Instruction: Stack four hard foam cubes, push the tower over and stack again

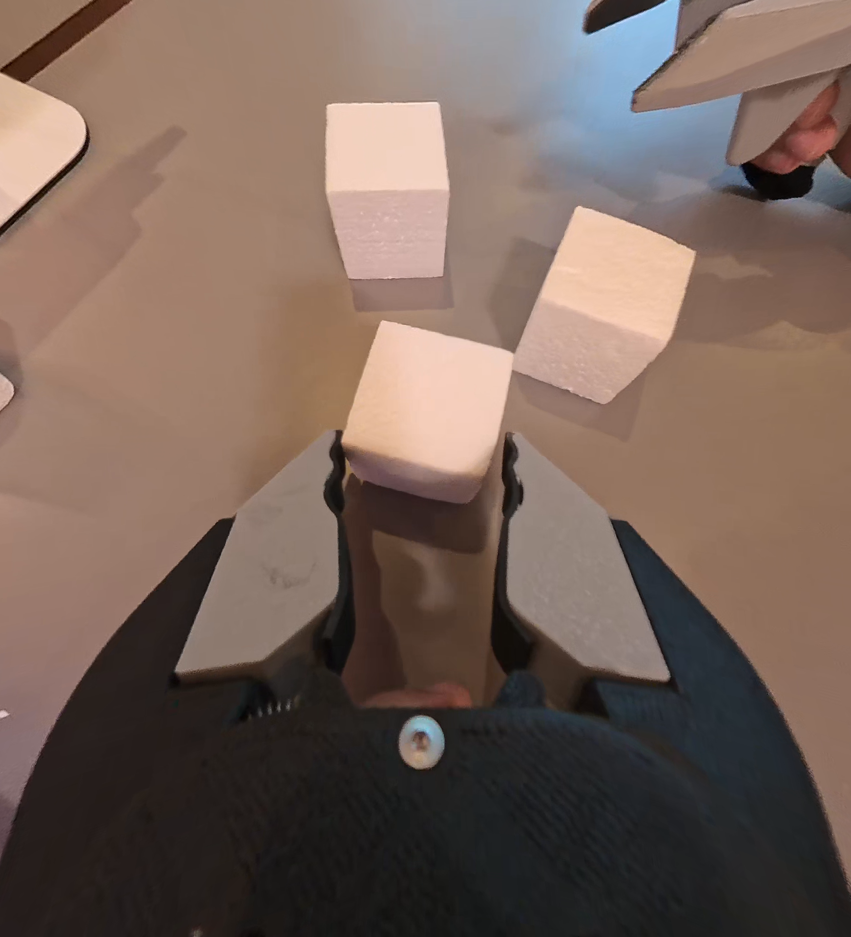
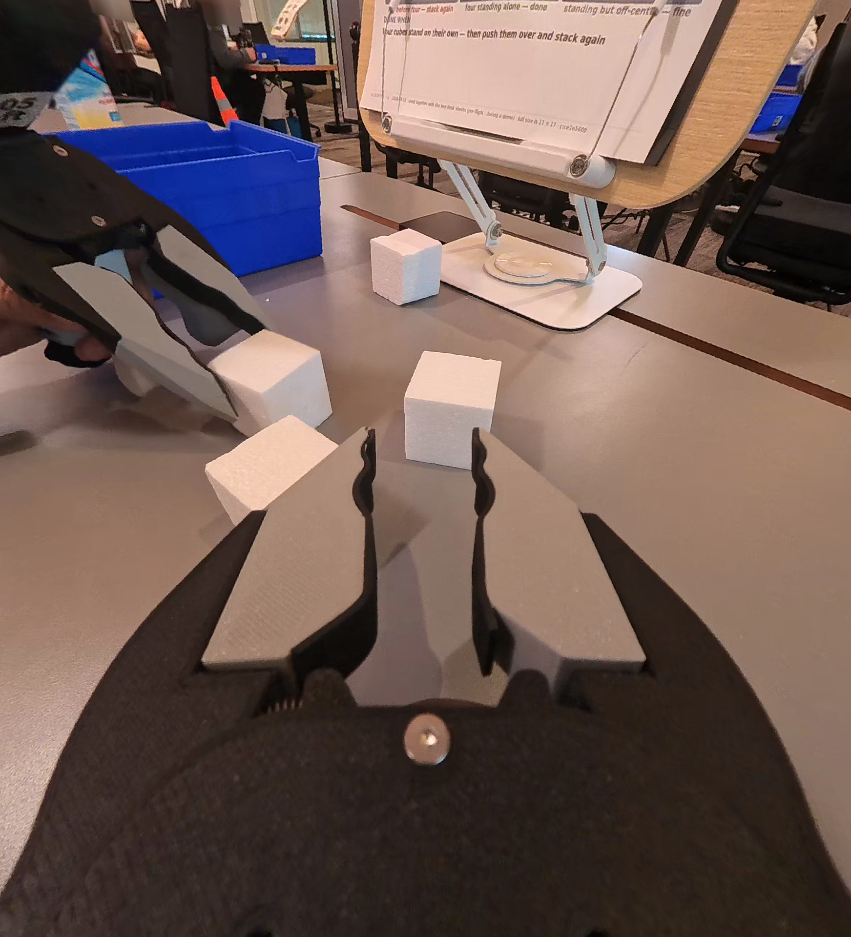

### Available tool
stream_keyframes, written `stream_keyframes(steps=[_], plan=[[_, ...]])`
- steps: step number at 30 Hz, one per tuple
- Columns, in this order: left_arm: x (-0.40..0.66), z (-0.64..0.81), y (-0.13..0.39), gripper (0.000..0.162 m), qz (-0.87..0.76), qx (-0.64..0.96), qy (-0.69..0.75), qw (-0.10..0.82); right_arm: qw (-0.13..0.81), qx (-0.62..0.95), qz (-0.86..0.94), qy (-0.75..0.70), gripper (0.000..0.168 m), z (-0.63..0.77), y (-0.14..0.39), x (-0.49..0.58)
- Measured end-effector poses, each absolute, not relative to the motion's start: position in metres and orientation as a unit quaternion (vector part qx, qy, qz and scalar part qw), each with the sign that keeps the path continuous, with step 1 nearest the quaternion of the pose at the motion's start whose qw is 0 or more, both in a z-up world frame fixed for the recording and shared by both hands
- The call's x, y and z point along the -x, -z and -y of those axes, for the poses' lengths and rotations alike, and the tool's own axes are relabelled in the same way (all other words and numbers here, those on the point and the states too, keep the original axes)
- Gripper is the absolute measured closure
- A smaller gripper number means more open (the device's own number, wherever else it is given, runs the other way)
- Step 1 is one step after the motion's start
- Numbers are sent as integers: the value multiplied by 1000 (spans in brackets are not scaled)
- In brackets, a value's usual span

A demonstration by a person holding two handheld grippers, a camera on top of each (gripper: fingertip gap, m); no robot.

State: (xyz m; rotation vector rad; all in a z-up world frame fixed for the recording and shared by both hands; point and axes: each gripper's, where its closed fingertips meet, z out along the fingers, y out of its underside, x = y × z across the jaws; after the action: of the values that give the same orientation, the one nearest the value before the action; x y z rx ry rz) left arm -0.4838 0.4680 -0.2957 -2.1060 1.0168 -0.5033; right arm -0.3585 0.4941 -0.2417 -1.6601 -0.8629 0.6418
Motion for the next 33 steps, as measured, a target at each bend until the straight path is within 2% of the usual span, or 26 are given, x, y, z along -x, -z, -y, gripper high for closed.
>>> stream_keyframes(steps=[21,26,30,33], plan=[[475,-464,299,106,-414,815,187,359,548,699,370,-274,133,-491,242,361],[472,-459,269,106,-391,788,262,397,554,672,382,-309,127,-481,231,367],[451,-427,229,106,-411,714,399,403,560,608,405,-391,118,-454,206,378],[439,-405,219,106,-454,674,425,399,534,553,438,-467,116,-422,192,390]])
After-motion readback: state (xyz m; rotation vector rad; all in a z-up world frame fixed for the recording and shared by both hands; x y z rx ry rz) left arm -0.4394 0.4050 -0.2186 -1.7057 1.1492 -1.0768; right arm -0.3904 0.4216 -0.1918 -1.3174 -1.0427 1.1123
